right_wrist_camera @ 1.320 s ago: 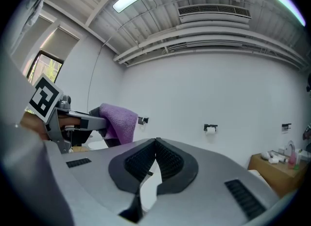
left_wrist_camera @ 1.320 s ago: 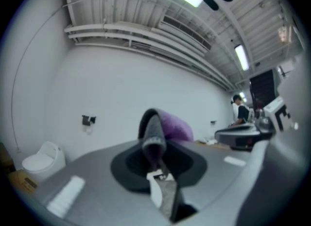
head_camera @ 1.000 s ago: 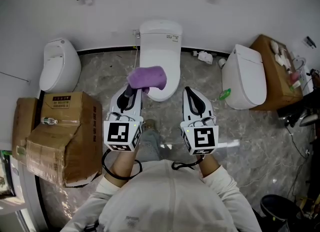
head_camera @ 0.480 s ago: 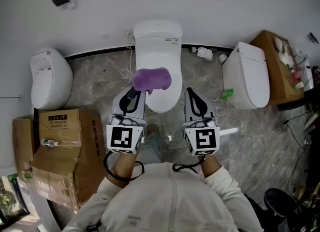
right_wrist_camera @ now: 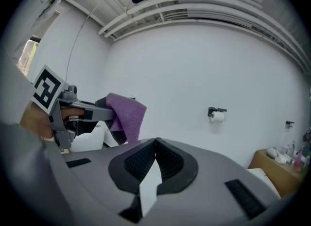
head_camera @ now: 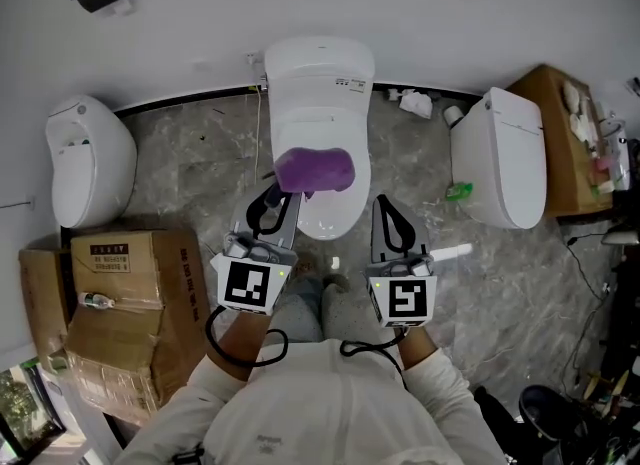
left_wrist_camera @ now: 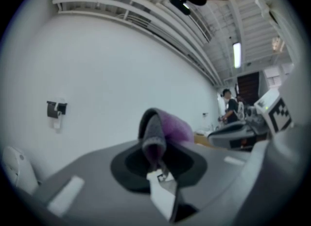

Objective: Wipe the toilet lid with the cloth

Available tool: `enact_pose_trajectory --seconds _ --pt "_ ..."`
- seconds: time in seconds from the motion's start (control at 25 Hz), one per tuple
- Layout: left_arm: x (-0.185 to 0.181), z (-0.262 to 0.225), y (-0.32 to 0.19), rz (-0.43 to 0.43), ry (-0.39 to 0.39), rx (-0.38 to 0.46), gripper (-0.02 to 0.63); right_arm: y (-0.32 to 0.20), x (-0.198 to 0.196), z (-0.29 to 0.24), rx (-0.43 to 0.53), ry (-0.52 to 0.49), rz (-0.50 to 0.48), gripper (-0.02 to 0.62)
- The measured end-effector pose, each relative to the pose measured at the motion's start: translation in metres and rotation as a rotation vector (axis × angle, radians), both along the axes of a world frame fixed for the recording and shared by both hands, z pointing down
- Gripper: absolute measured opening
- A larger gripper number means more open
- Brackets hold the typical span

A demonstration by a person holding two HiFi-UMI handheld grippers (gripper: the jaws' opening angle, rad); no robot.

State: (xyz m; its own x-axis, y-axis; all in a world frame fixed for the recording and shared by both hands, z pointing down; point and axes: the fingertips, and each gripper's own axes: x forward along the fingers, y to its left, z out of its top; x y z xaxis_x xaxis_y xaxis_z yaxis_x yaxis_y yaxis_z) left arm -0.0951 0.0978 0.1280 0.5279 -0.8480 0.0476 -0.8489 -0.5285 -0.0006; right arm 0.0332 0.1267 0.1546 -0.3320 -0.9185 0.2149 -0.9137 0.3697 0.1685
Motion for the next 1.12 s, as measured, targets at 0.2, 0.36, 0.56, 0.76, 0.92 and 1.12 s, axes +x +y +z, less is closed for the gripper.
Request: enact_pose_trajectory --seconds 0.2,0.36,0.56,0.76,0.92,1.12 --pt "0.013 0.024 -0.016 0.03 -0.023 -0.002 0.057 -0.019 0.002 0.023 -0.003 0.001 -0.02 0.015" --pt "0.022 0.046 -0.025 0.033 -0.017 -0.028 0.057 -0.034 0.004 0.04 0.013 -0.01 -0.042 0.015" --pt "0.029 0.079 -0.03 0.057 -0.035 -0.024 0.057 -0.043 0.011 0.067 -0.004 0.008 -0.034 0.015" --pt "0.035 0.11 -0.038 0.057 -0.02 -0.032 0.057 -0.048 0.018 0.095 -0.043 -0.003 -0.035 0.015" --pt "0.037 0.131 -0.039 0.065 -0.025 -0.036 0.057 -0.046 0.017 0.116 -0.048 0.001 -0.05 0.015" --pt "0.039 0.156 -0.039 0.068 -0.019 -0.069 0.057 -0.047 0.019 0.149 -0.106 -0.013 -0.042 0.015"
